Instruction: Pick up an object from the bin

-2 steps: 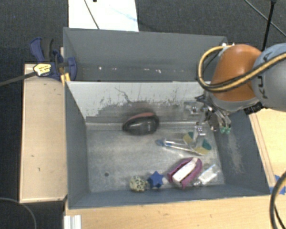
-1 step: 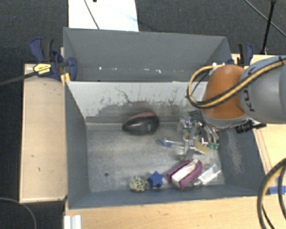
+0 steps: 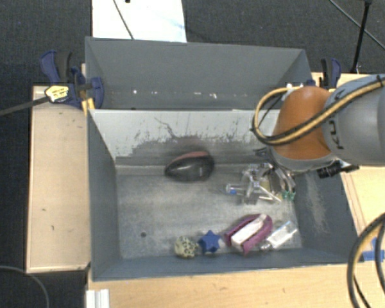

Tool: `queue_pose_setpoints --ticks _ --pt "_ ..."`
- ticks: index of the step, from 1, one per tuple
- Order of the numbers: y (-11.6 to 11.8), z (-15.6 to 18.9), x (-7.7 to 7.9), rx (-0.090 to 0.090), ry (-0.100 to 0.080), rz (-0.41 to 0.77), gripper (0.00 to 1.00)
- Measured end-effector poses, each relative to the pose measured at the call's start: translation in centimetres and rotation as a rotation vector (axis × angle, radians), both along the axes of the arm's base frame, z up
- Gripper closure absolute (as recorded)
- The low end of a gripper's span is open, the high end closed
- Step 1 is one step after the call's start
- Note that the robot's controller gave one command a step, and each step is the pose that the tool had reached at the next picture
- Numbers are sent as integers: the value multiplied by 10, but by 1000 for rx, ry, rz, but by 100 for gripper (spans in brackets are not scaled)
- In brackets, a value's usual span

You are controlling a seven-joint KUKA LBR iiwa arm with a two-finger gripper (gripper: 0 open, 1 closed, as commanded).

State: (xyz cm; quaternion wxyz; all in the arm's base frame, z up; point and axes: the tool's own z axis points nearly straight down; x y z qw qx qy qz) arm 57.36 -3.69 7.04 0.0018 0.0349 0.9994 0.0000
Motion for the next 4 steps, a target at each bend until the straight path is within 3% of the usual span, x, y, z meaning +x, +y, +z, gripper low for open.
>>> queue_pose_setpoints --ticks 1,2,3,4 --pt "-1 127 -3 -1 -8 17 100" --pt "-36 120 -45 0 3 -269 100" --pt "-113 116 -66 -2 4 -96 100" --pt "-112 102 -76 0 3 44 100"
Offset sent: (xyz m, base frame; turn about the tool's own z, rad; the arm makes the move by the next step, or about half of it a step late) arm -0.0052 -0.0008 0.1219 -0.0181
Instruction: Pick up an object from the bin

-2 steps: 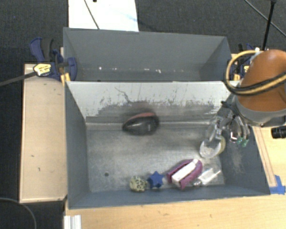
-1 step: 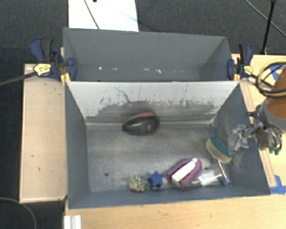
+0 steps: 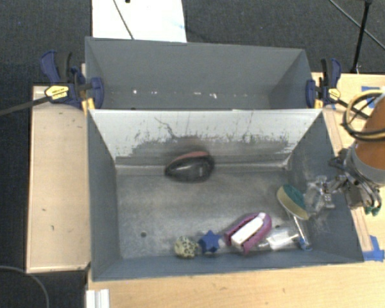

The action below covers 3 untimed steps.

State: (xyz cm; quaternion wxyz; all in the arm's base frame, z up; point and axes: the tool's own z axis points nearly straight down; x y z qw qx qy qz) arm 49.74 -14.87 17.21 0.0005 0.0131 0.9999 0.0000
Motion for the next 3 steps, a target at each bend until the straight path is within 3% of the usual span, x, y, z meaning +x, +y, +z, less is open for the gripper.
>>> queue_pose_setpoints --ticks 1,2,3 --pt "75 13 57 3 -7 -93 100" --pt "6 -12 50 -2 1 206 100" --pt "9 -11 50 0 -1 209 0"
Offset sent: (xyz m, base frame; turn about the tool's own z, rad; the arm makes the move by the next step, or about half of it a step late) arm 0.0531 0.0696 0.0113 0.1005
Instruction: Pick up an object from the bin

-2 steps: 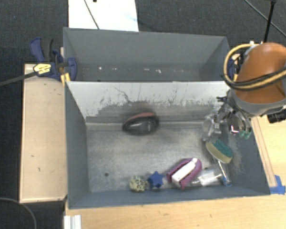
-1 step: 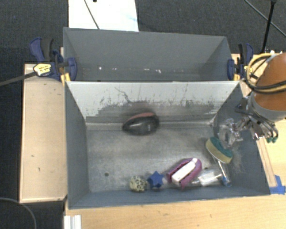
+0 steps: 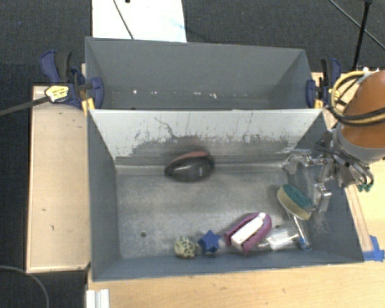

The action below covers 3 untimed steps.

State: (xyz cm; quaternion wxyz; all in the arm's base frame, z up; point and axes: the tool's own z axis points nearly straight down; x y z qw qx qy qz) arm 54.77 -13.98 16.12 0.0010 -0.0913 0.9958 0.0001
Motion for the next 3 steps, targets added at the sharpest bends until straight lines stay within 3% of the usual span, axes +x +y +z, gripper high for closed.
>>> queue_pose_setpoints --ticks 1,2,3 --pt "-11 -88 7 0 8 27 0" --pt "-12 -82 10 -3 0 27 100" --pt "6 38 -4 -3 -9 12 100"
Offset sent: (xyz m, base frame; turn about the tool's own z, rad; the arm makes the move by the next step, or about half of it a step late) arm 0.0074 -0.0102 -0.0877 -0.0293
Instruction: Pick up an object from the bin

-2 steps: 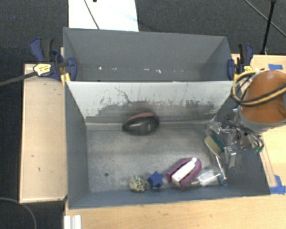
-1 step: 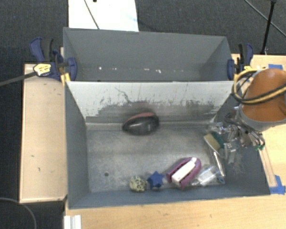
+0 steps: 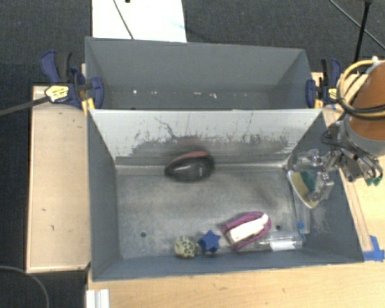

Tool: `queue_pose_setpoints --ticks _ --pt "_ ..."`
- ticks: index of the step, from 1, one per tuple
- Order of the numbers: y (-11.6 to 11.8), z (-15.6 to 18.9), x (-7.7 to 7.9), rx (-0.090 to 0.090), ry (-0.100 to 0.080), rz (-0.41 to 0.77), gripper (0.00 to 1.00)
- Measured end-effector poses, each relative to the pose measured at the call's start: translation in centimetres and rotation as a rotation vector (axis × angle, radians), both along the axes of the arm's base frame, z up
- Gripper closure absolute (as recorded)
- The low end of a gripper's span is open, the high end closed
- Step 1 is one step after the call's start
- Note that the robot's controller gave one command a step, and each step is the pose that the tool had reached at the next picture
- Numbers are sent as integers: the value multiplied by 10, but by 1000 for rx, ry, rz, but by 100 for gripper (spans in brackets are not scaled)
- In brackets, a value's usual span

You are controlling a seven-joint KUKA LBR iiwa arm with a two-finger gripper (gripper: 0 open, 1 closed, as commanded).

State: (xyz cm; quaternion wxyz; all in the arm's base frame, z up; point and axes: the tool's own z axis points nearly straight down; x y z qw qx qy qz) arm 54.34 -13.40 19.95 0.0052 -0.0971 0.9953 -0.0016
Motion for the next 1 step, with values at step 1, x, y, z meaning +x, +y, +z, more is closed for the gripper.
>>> queue_pose_setpoints --ticks 1 --pt "-7 124 -14 -2 -2 50 100"
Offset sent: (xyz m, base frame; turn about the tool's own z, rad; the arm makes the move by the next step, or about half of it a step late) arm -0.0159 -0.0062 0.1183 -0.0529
